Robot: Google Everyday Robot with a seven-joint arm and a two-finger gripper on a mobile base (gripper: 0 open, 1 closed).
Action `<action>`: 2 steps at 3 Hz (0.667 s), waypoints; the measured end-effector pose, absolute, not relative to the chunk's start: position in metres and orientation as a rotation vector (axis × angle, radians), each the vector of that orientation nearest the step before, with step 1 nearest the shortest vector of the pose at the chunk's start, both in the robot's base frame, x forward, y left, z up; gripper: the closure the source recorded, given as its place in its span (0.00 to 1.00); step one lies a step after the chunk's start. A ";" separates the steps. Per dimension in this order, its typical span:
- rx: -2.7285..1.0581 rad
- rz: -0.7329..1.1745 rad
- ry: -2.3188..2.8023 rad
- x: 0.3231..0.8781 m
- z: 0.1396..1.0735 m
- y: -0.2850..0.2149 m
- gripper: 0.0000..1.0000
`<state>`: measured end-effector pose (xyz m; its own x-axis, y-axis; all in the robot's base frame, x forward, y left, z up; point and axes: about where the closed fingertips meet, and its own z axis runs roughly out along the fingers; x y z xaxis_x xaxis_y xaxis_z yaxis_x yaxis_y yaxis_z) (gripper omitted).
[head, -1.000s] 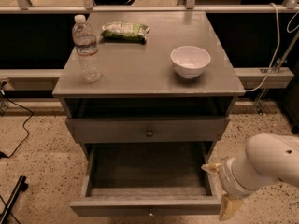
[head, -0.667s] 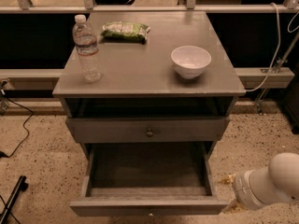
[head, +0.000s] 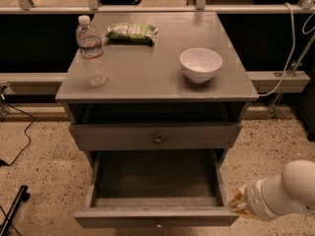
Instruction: Close middle drawer
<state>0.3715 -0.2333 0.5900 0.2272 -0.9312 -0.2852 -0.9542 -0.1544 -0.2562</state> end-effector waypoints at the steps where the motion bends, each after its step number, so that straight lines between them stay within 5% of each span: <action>1: -2.097 0.152 1.786 0.365 0.553 -0.220 1.00; 2: -2.051 0.246 1.845 0.347 0.493 -0.205 1.00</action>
Offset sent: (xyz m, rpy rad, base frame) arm -0.0451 0.0474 -0.1755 0.1204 0.1884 -0.1213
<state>0.3471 -0.2048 0.4926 0.1278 -0.9205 -0.3693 -0.9851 -0.0747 -0.1548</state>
